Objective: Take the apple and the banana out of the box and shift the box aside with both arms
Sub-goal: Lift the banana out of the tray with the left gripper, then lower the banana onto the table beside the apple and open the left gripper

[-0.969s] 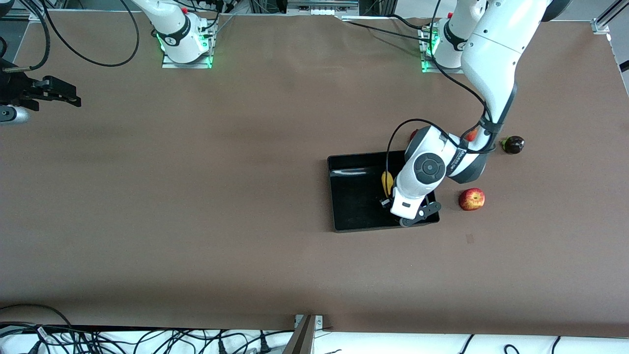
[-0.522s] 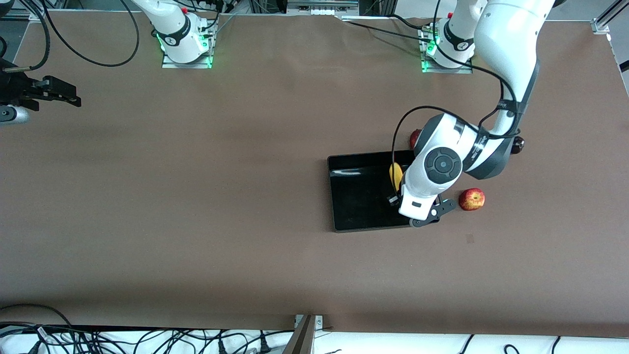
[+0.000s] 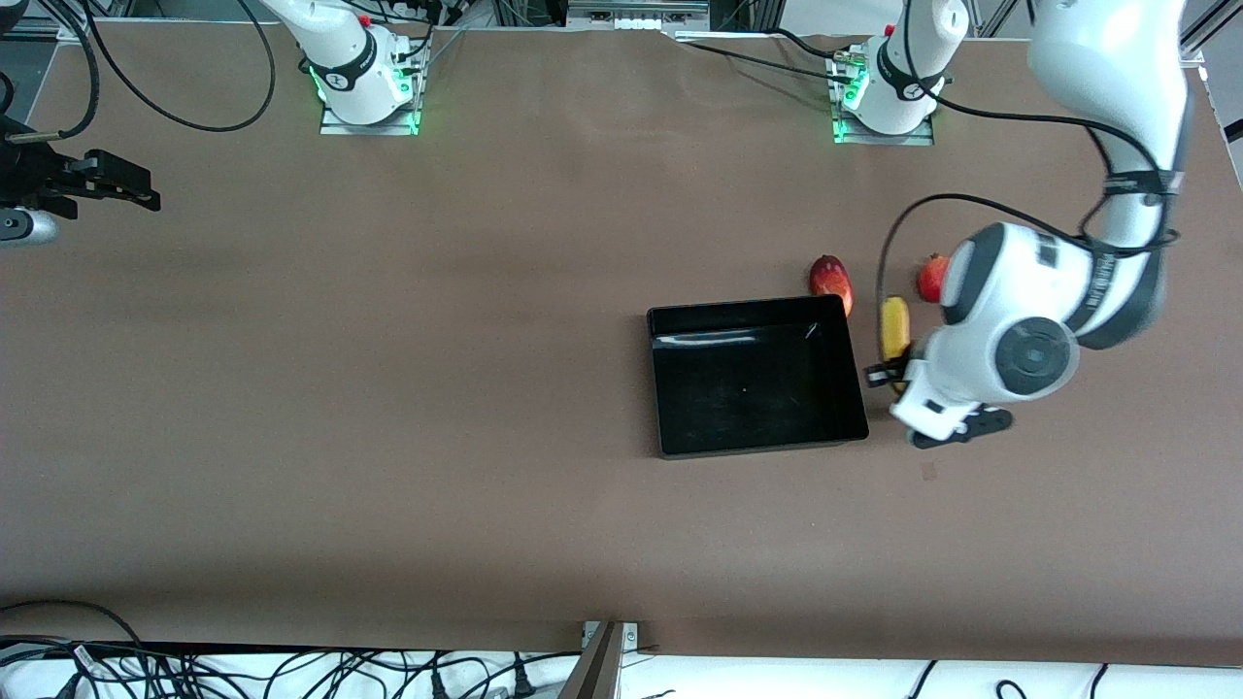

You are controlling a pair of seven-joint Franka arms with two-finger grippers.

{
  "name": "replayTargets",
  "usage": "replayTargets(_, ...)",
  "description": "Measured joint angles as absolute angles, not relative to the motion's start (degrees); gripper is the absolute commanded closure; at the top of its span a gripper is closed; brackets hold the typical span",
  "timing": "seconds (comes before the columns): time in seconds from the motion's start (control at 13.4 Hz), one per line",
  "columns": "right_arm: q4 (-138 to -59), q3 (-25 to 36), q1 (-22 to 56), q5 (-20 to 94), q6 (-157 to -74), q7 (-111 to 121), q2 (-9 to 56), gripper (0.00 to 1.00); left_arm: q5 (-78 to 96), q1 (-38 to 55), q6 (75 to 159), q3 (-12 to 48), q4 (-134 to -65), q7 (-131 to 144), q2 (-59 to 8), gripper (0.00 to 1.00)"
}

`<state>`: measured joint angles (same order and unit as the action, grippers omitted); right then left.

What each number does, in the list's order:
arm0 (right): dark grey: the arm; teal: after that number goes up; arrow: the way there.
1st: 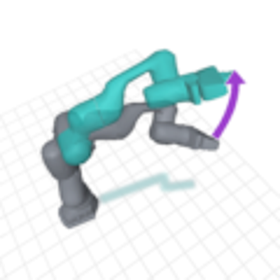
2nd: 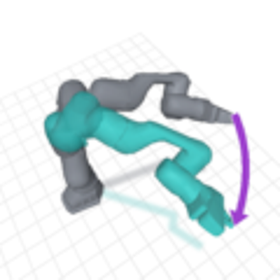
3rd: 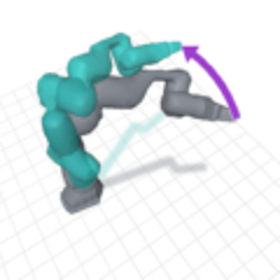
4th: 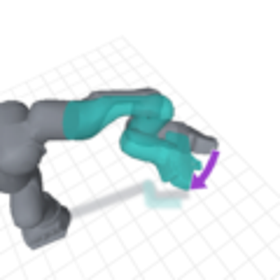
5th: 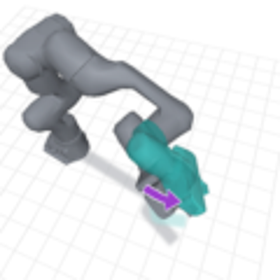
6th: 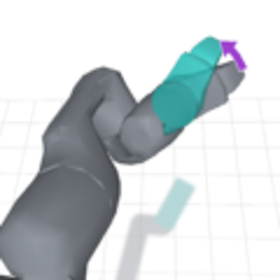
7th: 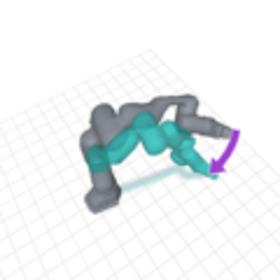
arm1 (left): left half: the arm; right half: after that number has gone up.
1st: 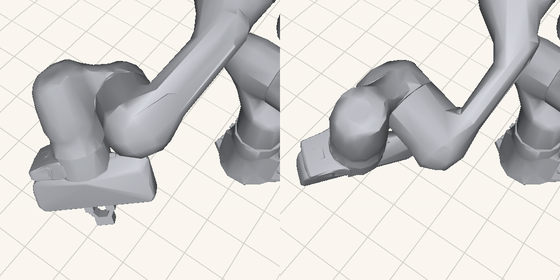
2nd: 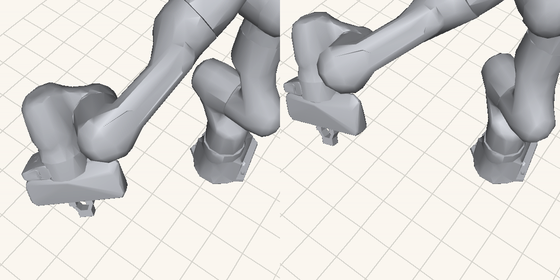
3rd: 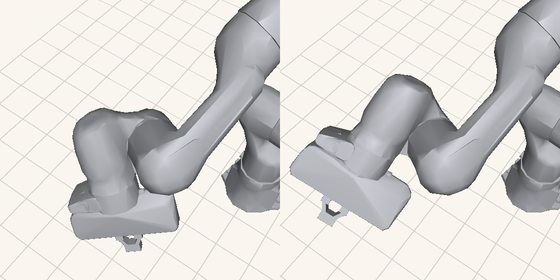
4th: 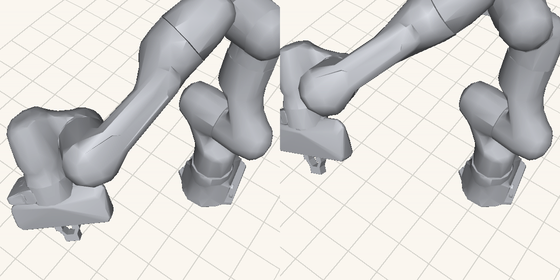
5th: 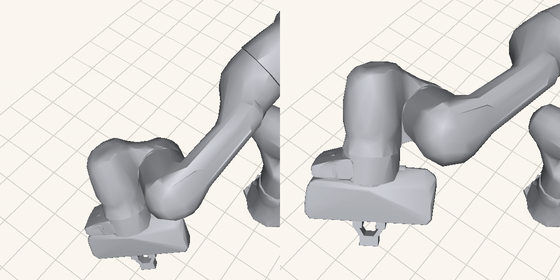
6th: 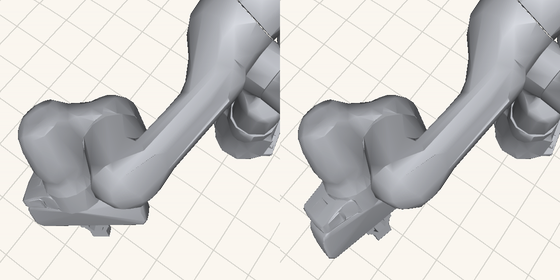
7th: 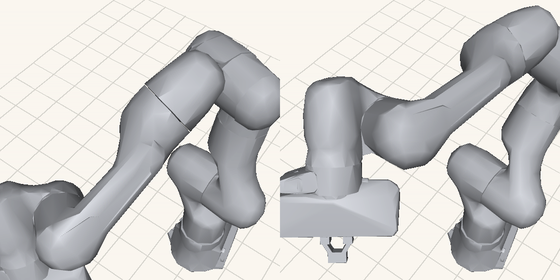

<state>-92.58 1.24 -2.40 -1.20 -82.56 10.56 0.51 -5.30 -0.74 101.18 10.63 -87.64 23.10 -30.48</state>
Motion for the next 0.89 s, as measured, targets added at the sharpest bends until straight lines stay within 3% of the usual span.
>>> replayTargets(0.45, -92.6, 1.2, -2.4, -1.2, -82.6, 10.6, 0.5, 0.00, -9.3, -13.7, 104.6, 11.0, -88.6, 3.5, -33.0, 1.00)
replayTargets(0.89, -92.6, 1.2, -2.4, -1.2, -82.6, 10.6, 0.5, 0.00, -13.6, -19.5, 124.3, 12.8, -96.8, 1.0, -37.7, 1.00)
